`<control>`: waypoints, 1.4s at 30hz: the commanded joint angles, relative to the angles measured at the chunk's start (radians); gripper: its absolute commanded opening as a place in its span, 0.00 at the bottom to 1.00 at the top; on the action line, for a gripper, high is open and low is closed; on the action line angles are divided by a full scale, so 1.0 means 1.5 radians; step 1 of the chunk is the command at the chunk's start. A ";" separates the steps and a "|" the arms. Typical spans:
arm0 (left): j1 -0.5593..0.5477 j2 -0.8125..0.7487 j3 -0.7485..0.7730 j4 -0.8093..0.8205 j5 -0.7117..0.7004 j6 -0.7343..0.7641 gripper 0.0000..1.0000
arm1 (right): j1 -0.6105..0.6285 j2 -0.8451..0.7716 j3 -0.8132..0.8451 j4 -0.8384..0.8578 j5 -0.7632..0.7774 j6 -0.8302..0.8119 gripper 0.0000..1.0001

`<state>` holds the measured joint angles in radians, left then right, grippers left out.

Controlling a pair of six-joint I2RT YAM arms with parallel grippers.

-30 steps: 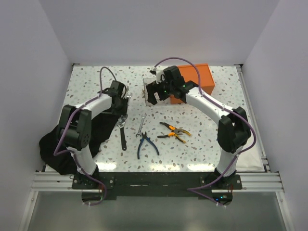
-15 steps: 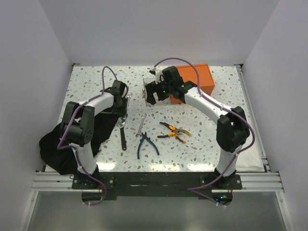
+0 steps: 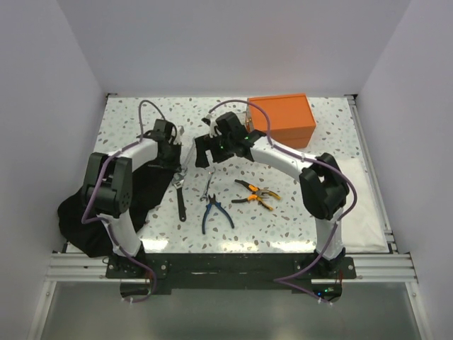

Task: Sort the tools into containers

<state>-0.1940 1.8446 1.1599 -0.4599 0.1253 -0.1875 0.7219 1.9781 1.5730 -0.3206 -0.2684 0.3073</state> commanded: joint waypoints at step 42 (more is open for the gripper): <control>0.095 -0.088 -0.112 -0.051 0.273 -0.018 0.03 | 0.065 0.289 0.214 0.014 0.132 0.289 0.06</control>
<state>-0.0452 1.7706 0.9993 -0.4721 0.5045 -0.2253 0.8135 2.3894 1.8740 -0.2932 -0.1490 0.8383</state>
